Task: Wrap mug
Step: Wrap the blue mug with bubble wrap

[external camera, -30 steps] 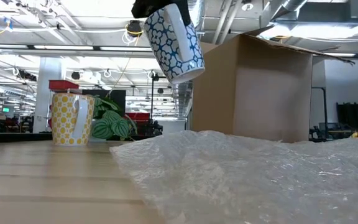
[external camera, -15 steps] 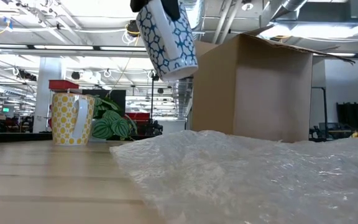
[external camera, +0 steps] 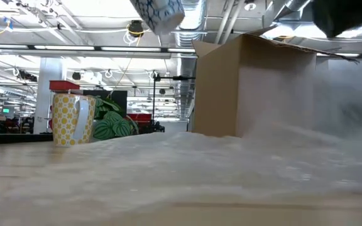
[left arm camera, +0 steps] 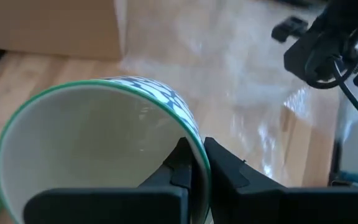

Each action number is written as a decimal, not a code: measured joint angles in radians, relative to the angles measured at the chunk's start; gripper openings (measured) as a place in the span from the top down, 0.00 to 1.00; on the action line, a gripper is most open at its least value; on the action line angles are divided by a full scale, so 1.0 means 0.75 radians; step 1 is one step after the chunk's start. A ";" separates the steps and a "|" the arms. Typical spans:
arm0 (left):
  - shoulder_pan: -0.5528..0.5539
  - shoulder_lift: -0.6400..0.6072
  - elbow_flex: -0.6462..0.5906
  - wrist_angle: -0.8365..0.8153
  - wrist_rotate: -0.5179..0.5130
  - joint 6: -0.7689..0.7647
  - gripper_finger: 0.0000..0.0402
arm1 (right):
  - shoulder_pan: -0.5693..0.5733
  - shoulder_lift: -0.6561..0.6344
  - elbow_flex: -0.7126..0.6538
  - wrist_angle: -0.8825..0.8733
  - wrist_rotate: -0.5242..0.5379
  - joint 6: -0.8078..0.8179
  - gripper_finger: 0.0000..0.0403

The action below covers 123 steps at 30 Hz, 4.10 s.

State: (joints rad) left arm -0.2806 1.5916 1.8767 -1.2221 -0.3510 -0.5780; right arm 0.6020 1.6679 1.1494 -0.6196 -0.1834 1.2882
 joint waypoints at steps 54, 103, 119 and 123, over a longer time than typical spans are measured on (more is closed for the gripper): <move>-0.102 -0.028 0.000 -0.076 -0.057 -0.169 0.99 | -0.526 -0.038 -0.191 -0.127 0.123 -0.386 0.79; -0.072 0.124 -0.832 0.354 0.256 -0.329 0.99 | -0.104 -0.128 -0.459 0.068 0.001 0.247 1.00; 0.026 0.126 -0.455 0.380 0.364 -0.085 0.99 | -0.130 -0.317 -0.295 -0.094 0.076 0.171 1.00; 0.026 0.229 -0.461 0.453 0.371 -0.128 0.99 | -0.169 -0.376 -0.290 -0.107 0.095 0.155 1.00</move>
State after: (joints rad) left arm -0.2613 1.7633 1.5311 -0.8823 -0.0731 -0.6741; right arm 0.4750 1.3862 0.9318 -0.7002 -0.1122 1.4046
